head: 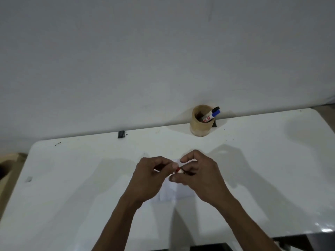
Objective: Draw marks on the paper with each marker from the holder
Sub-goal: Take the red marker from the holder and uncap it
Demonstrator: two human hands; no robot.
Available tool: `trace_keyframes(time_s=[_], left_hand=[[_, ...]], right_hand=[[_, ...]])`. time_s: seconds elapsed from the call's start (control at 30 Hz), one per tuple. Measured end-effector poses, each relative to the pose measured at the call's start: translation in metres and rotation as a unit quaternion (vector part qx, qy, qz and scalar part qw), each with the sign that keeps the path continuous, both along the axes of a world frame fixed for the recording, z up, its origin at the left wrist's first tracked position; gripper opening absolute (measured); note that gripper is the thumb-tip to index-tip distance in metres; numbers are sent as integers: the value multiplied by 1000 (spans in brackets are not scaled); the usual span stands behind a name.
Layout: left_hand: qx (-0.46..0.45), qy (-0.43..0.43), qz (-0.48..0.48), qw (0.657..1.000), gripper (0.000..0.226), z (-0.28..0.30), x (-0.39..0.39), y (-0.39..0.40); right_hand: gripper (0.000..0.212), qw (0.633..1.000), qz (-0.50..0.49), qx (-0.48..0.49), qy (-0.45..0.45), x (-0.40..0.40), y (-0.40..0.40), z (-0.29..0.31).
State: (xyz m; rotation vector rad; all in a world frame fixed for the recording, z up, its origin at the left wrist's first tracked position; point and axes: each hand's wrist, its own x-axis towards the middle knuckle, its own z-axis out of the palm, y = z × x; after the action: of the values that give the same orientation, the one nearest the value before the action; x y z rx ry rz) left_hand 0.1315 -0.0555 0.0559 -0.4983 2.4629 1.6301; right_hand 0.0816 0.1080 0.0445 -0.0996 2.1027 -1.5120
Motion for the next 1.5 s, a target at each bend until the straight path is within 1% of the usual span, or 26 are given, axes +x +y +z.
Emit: trace_keyframes(time_s=[0.07, 0.13, 0.2, 0.27, 0.33, 0.4, 0.47, 0.5, 0.53, 0.7, 0.83, 0.93, 1.03, 1.07, 1.1, 1.17, 1.23, 1.37, 1.5], left_hand=[[32, 10, 38, 999, 17, 2, 19, -13], [78, 19, 94, 992, 16, 1, 40, -29], [130, 18, 134, 982, 16, -3, 60, -46], [166, 17, 143, 976, 14, -5, 81, -59], [176, 23, 136, 975, 11, -6, 98, -67], [158, 36, 124, 979, 8, -6, 111, -70], [121, 51, 115, 985, 7, -6, 121, -72], [107, 59, 112, 986, 7, -6, 125, -73], [99, 66, 110, 987, 7, -6, 128, -74], [76, 61, 94, 991, 9, -12, 135, -86], [107, 36, 97, 989, 12, -18, 131, -97], [131, 18, 116, 984, 13, -24, 119, -101], [155, -7, 153, 976, 15, -31, 104, -110], [142, -12, 166, 976, 14, -35, 99, -115], [107, -16, 172, 979, 14, -38, 93, -120], [-17, -25, 163, 986, 15, -47, 78, -129], [-119, -31, 163, 979, 16, -57, 57, -135], [-216, -37, 147, 964, 14, -86, 18, -142], [-275, -47, 99, 955, 13, -104, -2, -146]], right_hand=[[42, 1000, 30, 5, 6, 14, -8, 4], [34, 998, 52, 19, 37, 26, -12, 4], [27, 998, 41, 16, 52, 37, -14, 8], [25, 999, -11, -43, 25, 50, -17, 13], [26, 988, -89, -128, -7, 63, -24, 17], [29, 961, -163, -215, -54, 78, -36, 17], [28, 933, -215, -271, -104, 92, -51, 15], [27, 928, -221, -276, -117, 100, -59, 13], [26, 931, -213, -270, -120, 107, -66, 11], [17, 957, -158, -223, -96, 128, -91, 1], [24, 967, -124, -207, -83, 118, -97, -9], [23, 968, -112, -211, -78, 104, -101, -17], [16, 954, -149, -246, -80, 81, -103, -21], [16, 950, -165, -256, -75, 71, -100, -22], [15, 948, -174, -259, -67, 61, -97, -23], [12, 952, -175, -247, -50, 42, -91, -26], [9, 960, -168, -220, -44, 27, -87, -31], [11, 967, -163, -190, -52, 12, -86, -44], [10, 968, -167, -178, -63, 4, -85, -55]])
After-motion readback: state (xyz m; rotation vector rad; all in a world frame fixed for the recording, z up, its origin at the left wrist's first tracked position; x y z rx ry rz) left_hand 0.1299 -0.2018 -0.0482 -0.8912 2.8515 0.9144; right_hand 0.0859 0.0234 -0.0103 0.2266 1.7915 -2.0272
